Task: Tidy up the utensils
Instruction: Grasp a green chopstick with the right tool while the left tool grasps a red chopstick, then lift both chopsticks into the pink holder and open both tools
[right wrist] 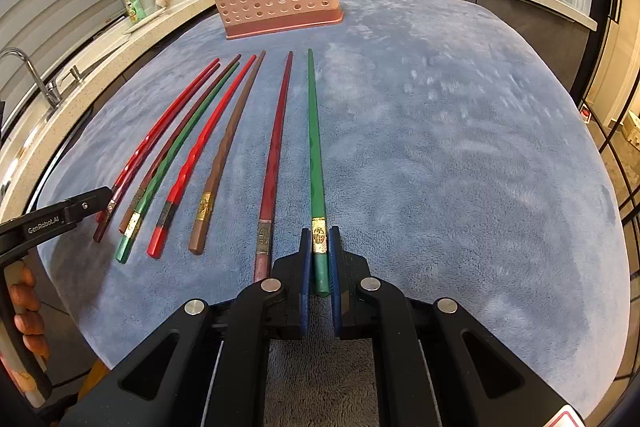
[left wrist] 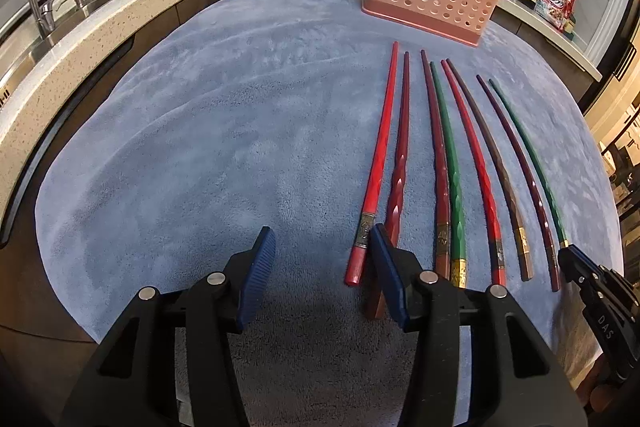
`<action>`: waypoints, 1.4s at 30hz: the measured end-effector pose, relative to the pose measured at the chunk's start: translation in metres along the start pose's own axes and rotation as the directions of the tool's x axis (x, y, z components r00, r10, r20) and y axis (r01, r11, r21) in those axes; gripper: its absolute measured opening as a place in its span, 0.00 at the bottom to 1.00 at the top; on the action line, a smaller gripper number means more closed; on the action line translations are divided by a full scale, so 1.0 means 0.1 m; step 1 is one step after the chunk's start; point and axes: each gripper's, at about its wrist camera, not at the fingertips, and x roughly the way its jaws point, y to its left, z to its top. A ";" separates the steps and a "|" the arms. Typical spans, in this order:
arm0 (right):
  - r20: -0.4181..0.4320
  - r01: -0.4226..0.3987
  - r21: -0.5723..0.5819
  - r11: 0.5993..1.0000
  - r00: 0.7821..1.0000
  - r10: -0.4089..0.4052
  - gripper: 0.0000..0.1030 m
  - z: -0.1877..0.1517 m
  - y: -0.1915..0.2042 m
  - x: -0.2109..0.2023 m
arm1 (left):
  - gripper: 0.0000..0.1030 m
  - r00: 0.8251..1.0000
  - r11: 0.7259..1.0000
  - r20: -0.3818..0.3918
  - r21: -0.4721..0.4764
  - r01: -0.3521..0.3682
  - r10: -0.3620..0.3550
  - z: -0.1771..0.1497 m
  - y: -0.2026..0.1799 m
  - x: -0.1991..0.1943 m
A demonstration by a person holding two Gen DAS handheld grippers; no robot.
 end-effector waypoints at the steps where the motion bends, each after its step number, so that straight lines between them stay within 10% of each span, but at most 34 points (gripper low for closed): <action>1: 0.000 -0.001 0.001 1.000 1.000 0.001 0.07 0.00 0.00 0.00 | 0.46 1.000 1.000 0.002 0.001 -0.003 0.003 0.00 -0.01 0.00; 10: 0.010 0.006 -0.018 1.000 1.000 -0.006 0.07 -0.01 0.02 0.00 | 0.15 1.000 1.000 0.000 -0.005 0.020 -0.020 0.04 -0.01 0.03; 25: 0.085 -0.018 -0.003 1.000 0.996 0.018 0.07 0.18 -0.03 -0.33 | 0.09 0.999 0.998 0.022 -0.048 0.032 -0.031 0.13 0.18 -0.23; 42: 0.324 -0.036 -0.024 0.999 0.945 0.041 0.07 1.18 -0.11 -0.99 | 0.07 0.972 0.998 0.230 -0.026 0.062 -0.054 0.95 0.25 -0.93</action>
